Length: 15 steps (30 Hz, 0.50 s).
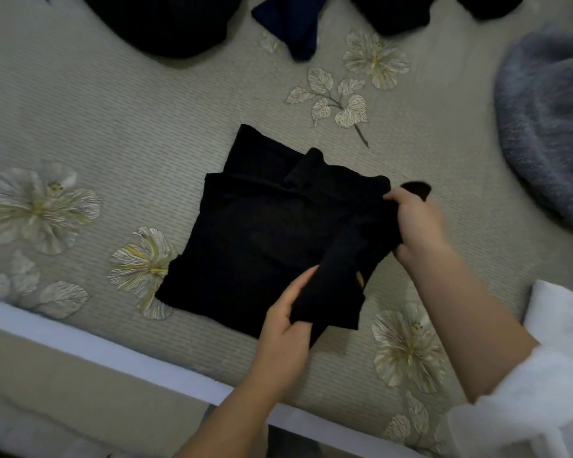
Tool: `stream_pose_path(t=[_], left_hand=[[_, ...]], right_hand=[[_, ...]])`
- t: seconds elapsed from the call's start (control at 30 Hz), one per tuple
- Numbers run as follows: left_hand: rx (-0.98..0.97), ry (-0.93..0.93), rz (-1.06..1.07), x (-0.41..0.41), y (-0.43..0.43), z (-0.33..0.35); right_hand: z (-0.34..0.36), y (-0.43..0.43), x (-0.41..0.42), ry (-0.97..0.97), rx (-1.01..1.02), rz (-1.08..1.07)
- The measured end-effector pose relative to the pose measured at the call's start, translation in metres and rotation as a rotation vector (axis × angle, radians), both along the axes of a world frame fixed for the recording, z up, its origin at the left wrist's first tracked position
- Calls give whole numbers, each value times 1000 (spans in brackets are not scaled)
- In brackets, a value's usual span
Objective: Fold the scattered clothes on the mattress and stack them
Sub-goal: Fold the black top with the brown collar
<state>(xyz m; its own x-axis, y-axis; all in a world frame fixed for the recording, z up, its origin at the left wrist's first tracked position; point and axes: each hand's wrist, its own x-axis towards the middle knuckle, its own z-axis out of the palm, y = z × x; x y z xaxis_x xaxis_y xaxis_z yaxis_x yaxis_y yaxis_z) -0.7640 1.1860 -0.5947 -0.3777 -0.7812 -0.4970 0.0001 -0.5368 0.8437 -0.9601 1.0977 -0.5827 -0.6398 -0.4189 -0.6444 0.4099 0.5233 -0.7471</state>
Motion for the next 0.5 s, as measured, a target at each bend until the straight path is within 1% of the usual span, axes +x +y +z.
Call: stream_pose_path(t=[0.07,0.13,0.17,0.2,0.3,0.33,0.4,0.5], left_hand=[[67,8,135,14,-9,3],[162,0,260,33,-15,-2],[213,-2,316,41,-16,-6],[259,-4,370,48,-17,-11],[383,-21,505,74,-19,-26],[417,-32,521,81,-19,-31],[465,-32,523,93,-20,-34],[469,-33,516,100,-24,-36]], right_hand=[[4,-23,22,115,-26,78],[5,-47,50,209,-46,233],[4,-56,61,224,-44,325],[3,-64,72,202,-43,416],[-5,-82,102,28,-31,669],[-8,-84,109,25,-10,728],[-17,-82,114,106,42,778],[-31,-72,109,230,102,784]])
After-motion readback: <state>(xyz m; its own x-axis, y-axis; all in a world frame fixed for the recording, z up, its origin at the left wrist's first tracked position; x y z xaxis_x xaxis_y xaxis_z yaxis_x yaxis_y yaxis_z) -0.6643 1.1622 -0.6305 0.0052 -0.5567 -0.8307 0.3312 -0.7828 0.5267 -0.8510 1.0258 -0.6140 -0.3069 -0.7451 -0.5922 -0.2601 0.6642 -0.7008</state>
